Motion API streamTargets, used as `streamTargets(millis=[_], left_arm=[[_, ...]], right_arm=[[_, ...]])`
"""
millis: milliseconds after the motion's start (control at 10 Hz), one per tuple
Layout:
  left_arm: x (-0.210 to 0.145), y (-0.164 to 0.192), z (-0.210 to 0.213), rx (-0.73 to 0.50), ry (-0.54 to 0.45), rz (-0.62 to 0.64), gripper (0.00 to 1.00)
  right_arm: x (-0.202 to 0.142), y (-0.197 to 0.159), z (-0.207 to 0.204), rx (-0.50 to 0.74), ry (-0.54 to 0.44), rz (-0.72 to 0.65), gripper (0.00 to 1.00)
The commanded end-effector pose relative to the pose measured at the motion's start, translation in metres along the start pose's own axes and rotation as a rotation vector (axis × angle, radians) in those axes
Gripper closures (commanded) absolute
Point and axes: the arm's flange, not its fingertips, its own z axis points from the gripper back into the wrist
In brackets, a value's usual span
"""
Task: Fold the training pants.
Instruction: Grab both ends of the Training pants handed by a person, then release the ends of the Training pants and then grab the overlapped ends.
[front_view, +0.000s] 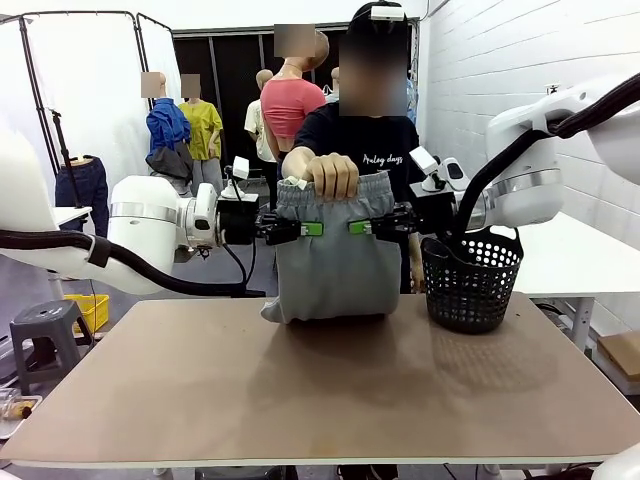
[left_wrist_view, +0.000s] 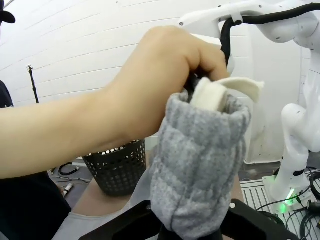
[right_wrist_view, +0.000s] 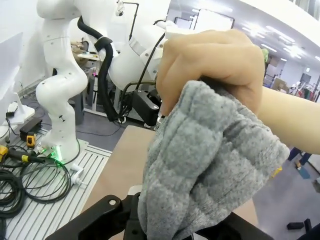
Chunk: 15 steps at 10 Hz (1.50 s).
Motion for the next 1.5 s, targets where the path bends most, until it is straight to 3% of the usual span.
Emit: streamTargets(millis=[0,100,1400], left_arm=[[-0.001,0.008,0.003,-0.048,-0.035,0.048,1.0],[0.0,0.0,0.0,0.0,0.0,0.0,1.0],[0.0,0.0,0.0,0.0,0.0,0.0,1.0]], right_arm=[[0.006,-0.02,-0.01,0.02,0.08,-0.001,1.0],[0.0,0.0,0.0,0.0,0.0,0.0,1.0],[0.0,0.0,0.0,0.0,0.0,0.0,1.0]])
